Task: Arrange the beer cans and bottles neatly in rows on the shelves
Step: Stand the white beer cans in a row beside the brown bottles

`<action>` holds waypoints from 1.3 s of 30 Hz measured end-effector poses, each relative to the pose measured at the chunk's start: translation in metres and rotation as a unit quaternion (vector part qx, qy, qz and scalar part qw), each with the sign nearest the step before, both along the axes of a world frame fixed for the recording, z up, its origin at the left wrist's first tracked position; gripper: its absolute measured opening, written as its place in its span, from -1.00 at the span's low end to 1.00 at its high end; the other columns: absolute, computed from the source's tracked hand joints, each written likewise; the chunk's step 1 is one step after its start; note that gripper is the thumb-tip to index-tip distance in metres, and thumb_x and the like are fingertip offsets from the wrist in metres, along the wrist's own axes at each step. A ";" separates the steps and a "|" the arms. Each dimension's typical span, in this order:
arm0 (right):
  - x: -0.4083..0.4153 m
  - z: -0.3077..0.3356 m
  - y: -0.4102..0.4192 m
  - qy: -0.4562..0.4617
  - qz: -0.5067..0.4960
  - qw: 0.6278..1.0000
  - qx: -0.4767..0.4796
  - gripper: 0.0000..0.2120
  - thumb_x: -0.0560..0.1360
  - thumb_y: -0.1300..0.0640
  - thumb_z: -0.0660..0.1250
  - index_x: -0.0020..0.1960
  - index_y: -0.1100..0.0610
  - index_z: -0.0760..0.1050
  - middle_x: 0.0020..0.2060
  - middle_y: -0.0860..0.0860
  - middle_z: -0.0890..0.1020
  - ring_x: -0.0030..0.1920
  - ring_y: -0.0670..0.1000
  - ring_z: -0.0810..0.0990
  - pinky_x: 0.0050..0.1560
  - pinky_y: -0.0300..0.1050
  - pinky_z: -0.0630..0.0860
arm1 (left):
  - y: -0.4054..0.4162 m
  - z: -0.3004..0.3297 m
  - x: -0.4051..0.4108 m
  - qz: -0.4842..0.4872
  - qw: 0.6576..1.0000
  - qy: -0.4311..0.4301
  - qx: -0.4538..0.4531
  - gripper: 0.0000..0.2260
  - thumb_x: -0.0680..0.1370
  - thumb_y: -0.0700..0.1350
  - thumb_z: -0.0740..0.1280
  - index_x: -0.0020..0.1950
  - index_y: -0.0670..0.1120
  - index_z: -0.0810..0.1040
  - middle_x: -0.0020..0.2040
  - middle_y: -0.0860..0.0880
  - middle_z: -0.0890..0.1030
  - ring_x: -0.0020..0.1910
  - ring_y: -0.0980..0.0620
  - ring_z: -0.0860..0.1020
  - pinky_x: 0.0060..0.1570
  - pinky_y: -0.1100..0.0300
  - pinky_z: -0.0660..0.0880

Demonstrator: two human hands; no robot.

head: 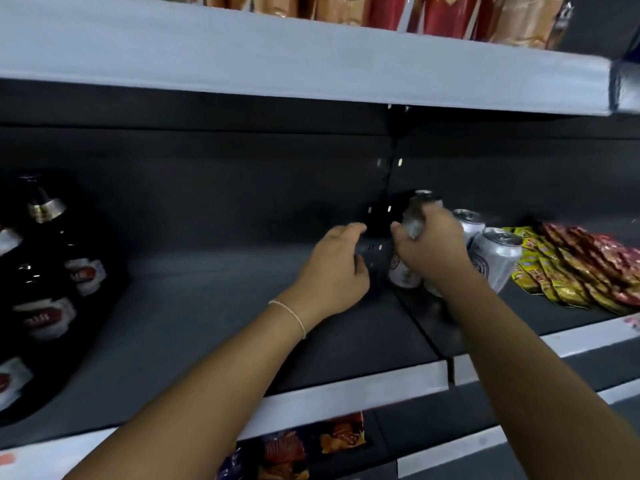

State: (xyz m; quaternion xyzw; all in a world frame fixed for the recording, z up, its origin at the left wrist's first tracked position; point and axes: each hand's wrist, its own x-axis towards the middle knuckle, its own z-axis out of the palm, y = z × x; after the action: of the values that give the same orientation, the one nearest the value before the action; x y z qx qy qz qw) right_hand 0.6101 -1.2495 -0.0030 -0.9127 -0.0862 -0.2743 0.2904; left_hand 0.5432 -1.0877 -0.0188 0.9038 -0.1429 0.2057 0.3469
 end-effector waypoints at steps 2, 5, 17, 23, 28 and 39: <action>0.018 0.012 -0.005 -0.007 -0.048 0.994 -0.097 -0.73 0.49 -0.01 0.29 -0.05 0.22 0.51 -0.12 0.23 0.62 0.00 0.29 0.57 0.00 0.00 0.43 | -0.008 -0.002 0.007 0.003 1.000 0.003 0.007 -0.52 0.55 -0.24 0.22 0.48 -0.11 0.27 0.40 -0.10 0.37 0.33 -0.01 0.40 0.27 0.28 0.33; 0.043 0.019 -0.010 0.037 -0.118 0.971 -0.205 -0.60 0.47 -0.05 0.25 0.19 0.16 0.51 0.11 0.19 0.59 0.16 0.25 0.55 0.24 0.09 0.37 | -0.013 -0.006 0.015 0.009 1.000 0.004 0.015 -0.52 0.55 -0.25 0.22 0.48 -0.13 0.28 0.40 -0.11 0.39 0.34 -0.03 0.40 0.32 0.21 0.35; 0.071 0.006 -0.009 0.056 -0.117 0.963 -0.235 -0.61 0.52 -0.09 0.27 0.22 0.14 0.48 0.20 0.10 0.56 0.27 0.17 0.47 0.38 0.20 0.21 | -0.002 -0.012 0.027 0.036 0.999 0.002 0.025 -0.52 0.56 -0.20 0.22 0.48 -0.11 0.27 0.40 -0.10 0.39 0.38 -0.03 0.36 0.30 0.26 0.31; 0.070 -0.003 0.004 -0.008 -0.061 0.981 -0.186 -0.58 0.37 -0.08 0.12 -0.01 0.16 0.58 -0.04 0.21 0.63 0.02 0.31 0.57 0.12 0.14 0.48 | 0.004 -0.016 0.030 0.034 0.999 0.007 0.023 -0.52 0.57 -0.16 0.24 0.48 -0.12 0.27 0.40 -0.11 0.39 0.37 -0.04 0.37 0.31 0.20 0.35; 0.053 -0.003 0.023 -0.086 0.046 0.989 -0.109 -0.85 0.32 0.14 0.37 -0.22 0.24 0.58 -0.28 0.16 0.65 -0.22 0.27 0.61 -0.15 0.08 0.54 | 0.013 -0.021 0.032 0.041 0.998 0.023 0.030 -0.51 0.58 -0.08 0.25 0.49 -0.11 0.25 0.40 -0.12 0.39 0.37 -0.05 0.37 0.30 0.16 0.38; 0.004 0.028 0.094 0.033 0.212 0.973 0.083 -0.53 0.25 0.02 0.61 0.14 0.01 0.62 -0.01 -0.16 0.67 0.03 -0.17 0.64 0.13 -0.20 0.56 | 0.065 -0.033 0.022 0.106 0.990 0.069 -0.057 -0.49 0.35 0.24 0.45 0.16 0.00 0.45 0.06 0.03 0.57 0.05 0.05 0.53 0.06 0.07 0.52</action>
State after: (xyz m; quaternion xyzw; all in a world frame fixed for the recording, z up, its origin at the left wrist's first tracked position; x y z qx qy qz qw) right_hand 0.6145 -1.1552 0.0247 -0.8549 -0.2446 -0.1824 0.4196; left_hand 0.5649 -1.0228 -0.0522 0.9048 -0.0099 0.1867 0.3827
